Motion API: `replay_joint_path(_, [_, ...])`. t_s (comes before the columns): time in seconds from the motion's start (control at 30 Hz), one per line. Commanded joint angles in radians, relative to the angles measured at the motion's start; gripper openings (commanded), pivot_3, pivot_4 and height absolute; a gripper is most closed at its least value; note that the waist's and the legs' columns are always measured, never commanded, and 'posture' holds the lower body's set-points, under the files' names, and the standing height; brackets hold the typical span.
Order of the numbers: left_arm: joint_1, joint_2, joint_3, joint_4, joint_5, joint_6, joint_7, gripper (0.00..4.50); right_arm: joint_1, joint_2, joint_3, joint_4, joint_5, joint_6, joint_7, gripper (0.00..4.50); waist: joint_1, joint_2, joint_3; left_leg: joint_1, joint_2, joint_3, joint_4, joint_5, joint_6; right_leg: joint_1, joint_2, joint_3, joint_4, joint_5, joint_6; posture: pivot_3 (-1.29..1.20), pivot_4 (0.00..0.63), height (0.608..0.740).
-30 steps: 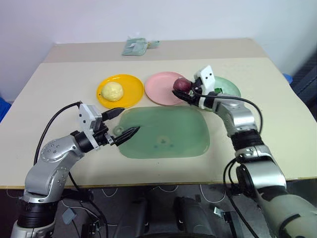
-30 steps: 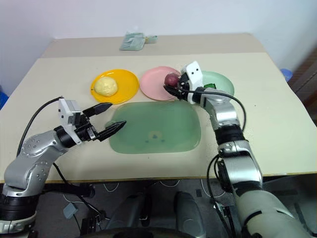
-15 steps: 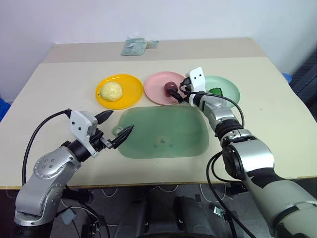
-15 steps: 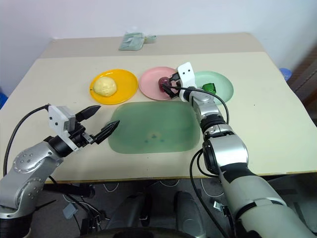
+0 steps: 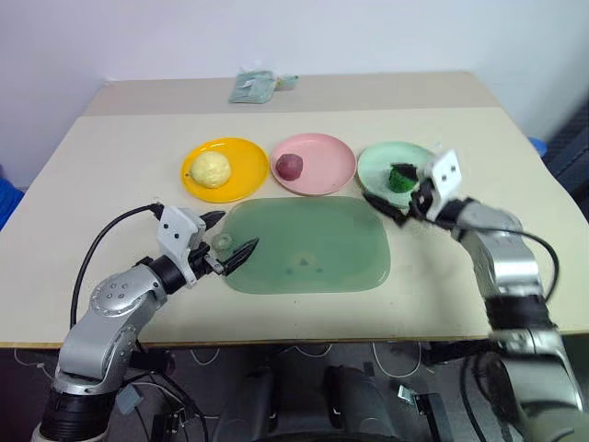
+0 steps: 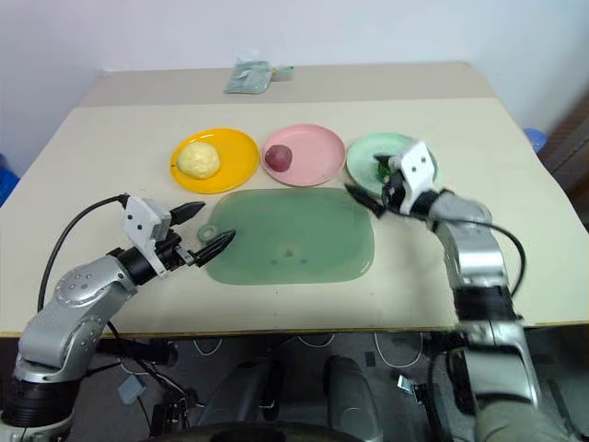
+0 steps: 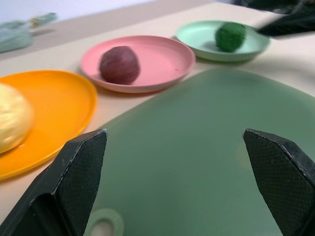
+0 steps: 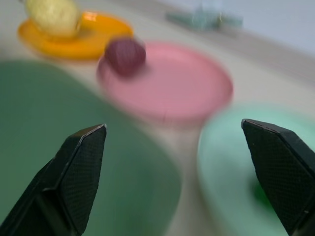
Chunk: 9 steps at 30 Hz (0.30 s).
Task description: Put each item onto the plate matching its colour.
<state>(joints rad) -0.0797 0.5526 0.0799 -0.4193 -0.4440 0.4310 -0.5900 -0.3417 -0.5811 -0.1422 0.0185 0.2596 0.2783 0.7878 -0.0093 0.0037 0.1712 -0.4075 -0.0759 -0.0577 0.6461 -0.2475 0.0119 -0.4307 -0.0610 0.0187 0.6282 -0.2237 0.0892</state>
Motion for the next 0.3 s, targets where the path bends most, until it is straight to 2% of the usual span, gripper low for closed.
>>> replay_joint_path(0.03, [-0.004, -0.009, 0.015, 0.017, 0.042, -0.073, 0.007, 4.50, 0.152, -0.061, -0.134, -0.201, 0.061, 0.055, -0.013, 4.49, 0.002, 0.000, 0.000, 0.000, 0.000, 0.000, 0.000, 0.000, 0.000, 0.000, 0.000, 0.000, 0.000, 0.000, 0.000, 0.00, 0.150, 0.740])
replay_joint_path(0.13, [0.028, -0.023, 0.030, 0.044, 0.069, -0.136, 0.008, 4.50, 0.292, -0.069, -0.220, -0.277, 0.079, 0.073, -0.051, 4.49, 0.000, 0.000, 0.000, 0.000, 0.000, 0.000, 0.000, 0.000, 0.000, 0.001, 0.000, 0.000, -0.001, 0.000, 0.000, 0.00, 0.150, 0.740])
replay_joint_path(0.3, [0.082, -0.041, 0.032, 0.071, 0.082, -0.207, -0.017, 4.50, 0.387, -0.042, -0.290, -0.266, 0.061, 0.033, -0.120, 4.49, 0.002, 0.000, 0.000, 0.001, 0.000, 0.000, 0.001, 0.000, 0.000, 0.001, 0.000, 0.000, -0.001, -0.002, -0.003, 0.00, 0.150, 0.740])
